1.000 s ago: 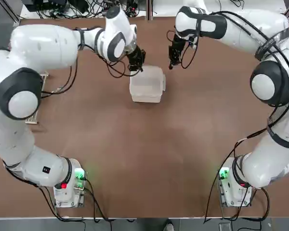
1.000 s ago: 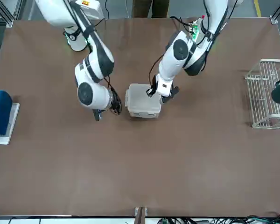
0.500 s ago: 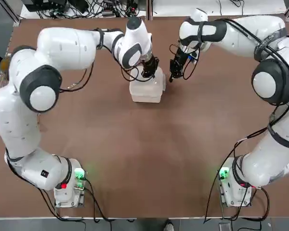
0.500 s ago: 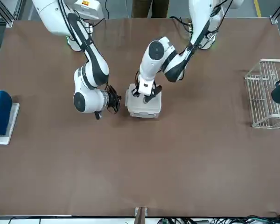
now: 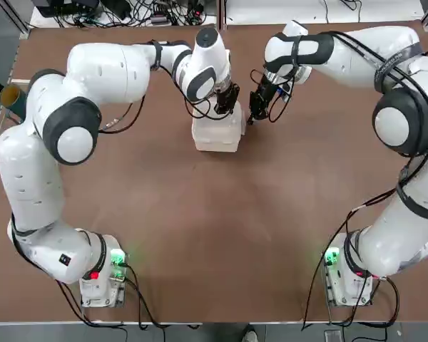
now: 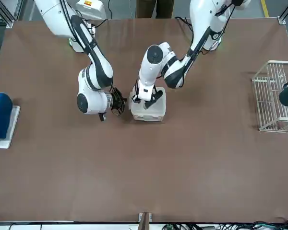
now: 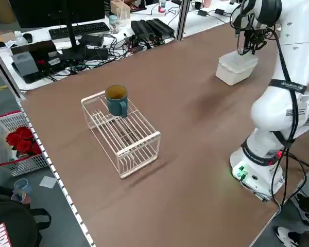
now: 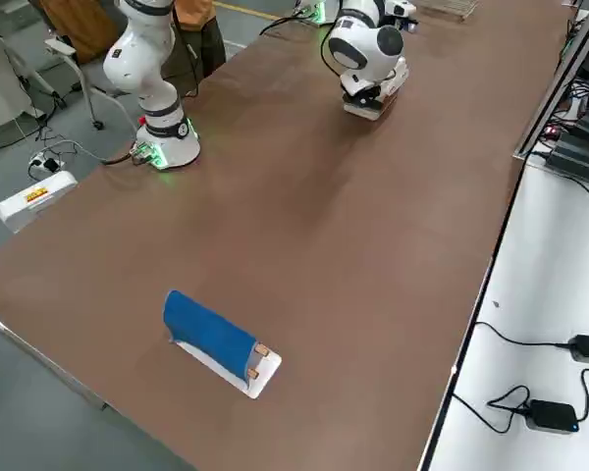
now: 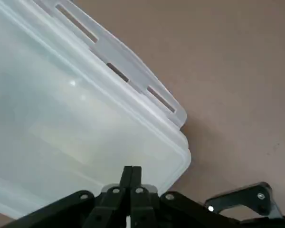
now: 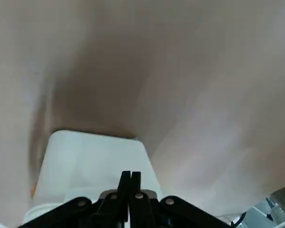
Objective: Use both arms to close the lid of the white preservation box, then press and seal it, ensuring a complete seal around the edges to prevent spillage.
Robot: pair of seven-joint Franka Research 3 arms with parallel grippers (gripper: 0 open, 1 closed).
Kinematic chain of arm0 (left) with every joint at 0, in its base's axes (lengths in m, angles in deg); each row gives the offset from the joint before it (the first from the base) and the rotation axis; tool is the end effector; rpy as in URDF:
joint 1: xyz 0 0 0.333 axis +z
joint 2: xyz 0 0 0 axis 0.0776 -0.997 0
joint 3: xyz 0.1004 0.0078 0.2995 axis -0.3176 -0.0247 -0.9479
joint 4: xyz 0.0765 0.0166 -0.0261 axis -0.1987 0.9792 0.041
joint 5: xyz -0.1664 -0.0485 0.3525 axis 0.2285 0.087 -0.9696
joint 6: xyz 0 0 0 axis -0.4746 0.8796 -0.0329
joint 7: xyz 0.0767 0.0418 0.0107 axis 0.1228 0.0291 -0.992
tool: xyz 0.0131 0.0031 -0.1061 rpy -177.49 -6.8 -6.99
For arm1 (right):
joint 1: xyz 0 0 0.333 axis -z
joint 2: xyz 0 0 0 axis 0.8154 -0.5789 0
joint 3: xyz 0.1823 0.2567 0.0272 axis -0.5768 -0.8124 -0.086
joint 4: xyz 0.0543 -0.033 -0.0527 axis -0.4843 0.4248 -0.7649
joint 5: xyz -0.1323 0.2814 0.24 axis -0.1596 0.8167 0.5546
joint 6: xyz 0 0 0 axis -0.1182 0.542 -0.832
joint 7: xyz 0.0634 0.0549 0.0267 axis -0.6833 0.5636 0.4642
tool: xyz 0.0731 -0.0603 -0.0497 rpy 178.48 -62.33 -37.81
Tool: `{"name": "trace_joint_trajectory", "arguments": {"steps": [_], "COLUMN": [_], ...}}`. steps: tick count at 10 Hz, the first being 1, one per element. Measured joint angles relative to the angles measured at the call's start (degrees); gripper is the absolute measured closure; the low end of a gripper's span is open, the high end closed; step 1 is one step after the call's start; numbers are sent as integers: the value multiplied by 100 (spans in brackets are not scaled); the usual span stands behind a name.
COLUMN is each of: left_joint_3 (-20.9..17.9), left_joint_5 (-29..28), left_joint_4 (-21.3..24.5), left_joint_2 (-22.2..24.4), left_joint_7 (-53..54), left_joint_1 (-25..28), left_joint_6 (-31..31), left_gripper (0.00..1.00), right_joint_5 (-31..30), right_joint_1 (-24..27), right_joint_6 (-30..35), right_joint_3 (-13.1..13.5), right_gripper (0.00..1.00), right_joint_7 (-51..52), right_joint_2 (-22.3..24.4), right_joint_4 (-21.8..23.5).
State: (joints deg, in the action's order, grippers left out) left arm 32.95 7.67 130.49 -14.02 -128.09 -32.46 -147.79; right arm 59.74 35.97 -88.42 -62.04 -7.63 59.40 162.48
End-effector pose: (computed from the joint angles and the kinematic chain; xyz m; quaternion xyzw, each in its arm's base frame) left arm 0.4408 -0.5334 0.3091 0.9390 0.3189 -0.0157 0.1280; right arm 0.5089 0.3251 0.2498 -0.7718 0.5539 0.3021 0.0788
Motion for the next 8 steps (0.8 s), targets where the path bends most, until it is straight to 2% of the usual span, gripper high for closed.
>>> {"name": "trace_joint_trajectory", "arguments": {"steps": [8], "left_joint_3": [-15], "left_joint_5": [-48], "left_joint_4": [-54], "left_joint_2": [-36], "left_joint_7": [-45], "left_joint_1": [-30], "left_joint_6": [4], "left_gripper": [99], "right_joint_5": [80], "right_joint_1": [-216], "right_joint_6": [-407], "right_joint_3": [-18], "right_gripper": [94], "right_joint_7": [78], "right_joint_2": [16], "right_joint_4": [60]}}
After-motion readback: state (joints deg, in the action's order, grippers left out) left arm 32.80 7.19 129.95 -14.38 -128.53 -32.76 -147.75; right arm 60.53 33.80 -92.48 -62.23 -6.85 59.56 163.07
